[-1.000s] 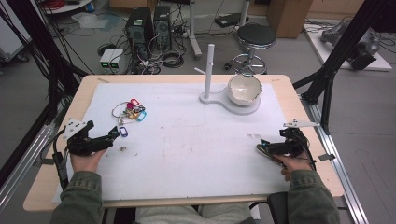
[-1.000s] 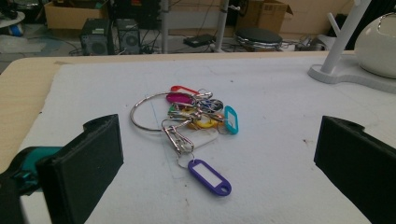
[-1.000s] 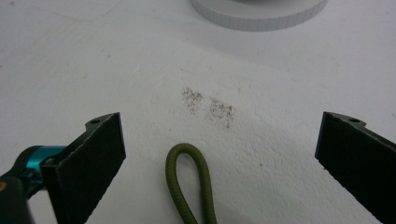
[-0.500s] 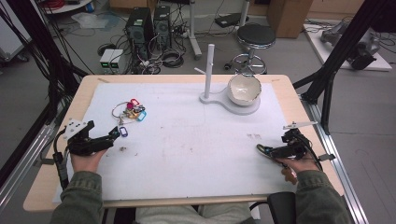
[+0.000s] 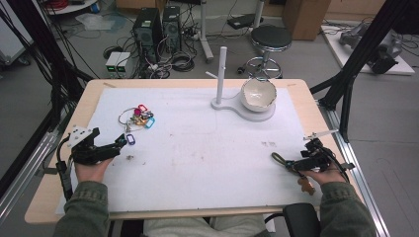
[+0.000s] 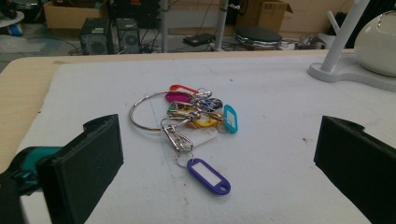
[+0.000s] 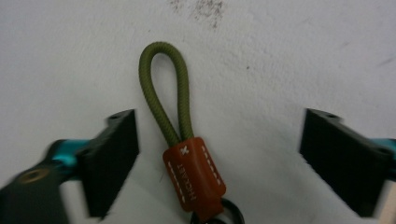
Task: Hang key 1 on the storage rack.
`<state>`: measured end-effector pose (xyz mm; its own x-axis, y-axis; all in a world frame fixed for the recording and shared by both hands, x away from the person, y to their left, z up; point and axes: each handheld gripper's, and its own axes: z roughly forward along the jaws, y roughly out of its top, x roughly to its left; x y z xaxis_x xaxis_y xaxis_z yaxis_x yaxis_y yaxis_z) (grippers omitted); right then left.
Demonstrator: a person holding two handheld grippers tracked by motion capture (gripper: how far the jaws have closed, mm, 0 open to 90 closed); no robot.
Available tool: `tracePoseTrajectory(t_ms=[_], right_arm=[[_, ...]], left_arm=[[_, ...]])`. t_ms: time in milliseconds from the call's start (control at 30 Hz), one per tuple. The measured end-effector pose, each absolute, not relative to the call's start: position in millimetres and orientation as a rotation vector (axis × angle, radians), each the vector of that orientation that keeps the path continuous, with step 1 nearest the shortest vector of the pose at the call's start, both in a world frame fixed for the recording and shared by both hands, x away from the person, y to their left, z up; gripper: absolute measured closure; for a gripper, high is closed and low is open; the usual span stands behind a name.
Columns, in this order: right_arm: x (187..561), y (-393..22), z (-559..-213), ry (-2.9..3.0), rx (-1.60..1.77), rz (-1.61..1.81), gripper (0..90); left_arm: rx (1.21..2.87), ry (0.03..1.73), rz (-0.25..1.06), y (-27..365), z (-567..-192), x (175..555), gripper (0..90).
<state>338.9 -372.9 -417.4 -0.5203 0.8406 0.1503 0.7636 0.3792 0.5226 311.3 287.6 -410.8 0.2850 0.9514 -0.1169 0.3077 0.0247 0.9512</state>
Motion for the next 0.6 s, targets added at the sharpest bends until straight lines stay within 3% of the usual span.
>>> tracePoseTrajectory(t_ms=[100, 600], right_arm=[[339.4, -373.3, -419.7, 2.518, 1.462, 0.787, 21.3], [334.3, -373.7, -418.5, 2.523, 1.443, 0.765, 44.2]], left_arm=[[1.499, 1.220, 0.767, 287.6, -410.8, 311.3, 1.7], [1.498, 1.227, 0.771, 288.3, -410.8, 311.5, 1.7]])
